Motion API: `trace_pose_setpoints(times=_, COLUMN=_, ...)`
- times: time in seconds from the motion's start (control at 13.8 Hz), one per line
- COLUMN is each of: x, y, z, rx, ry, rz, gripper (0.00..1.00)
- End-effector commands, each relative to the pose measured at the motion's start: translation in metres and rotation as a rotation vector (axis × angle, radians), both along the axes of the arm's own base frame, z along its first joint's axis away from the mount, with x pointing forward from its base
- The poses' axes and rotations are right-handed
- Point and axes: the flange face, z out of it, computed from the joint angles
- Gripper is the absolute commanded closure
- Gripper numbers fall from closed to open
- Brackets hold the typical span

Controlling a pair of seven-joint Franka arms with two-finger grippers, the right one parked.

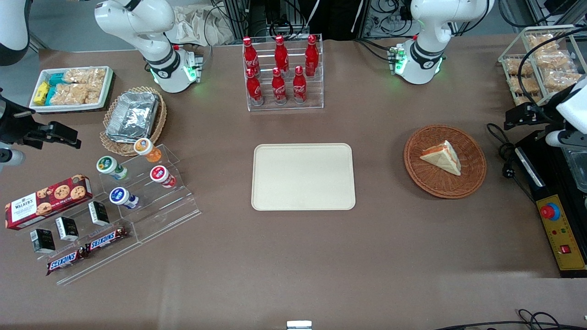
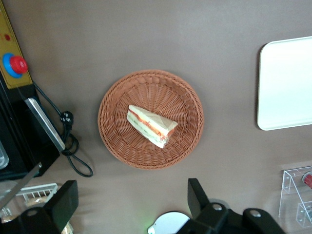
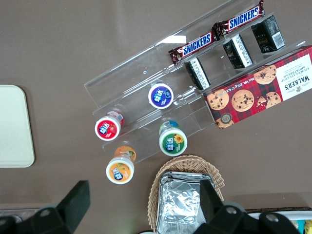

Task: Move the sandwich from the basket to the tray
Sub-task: 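Move the left gripper toward the sandwich in the wicker basket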

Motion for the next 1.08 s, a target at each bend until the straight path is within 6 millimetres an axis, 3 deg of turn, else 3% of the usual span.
trace_pose_setpoints(times=0.0, x=-0.021, y=0.000, z=-0.013, rx=-0.005, ry=0.020, rz=0.052, gripper=0.00)
trace_pose_setpoints(times=0.22, x=-0.044, y=0.003, z=-0.046, rx=0.002, ry=-0.004, rz=0.171, gripper=0.00)
trace_pose_setpoints(times=0.51, x=-0.063, y=-0.001, z=-0.104, rx=0.010, ry=-0.023, rz=0.478, gripper=0.00)
trace_pose_setpoints(times=1.01, x=-0.060, y=0.003, z=-0.173, rx=0.014, ry=0.123, rz=0.786, gripper=0.00)
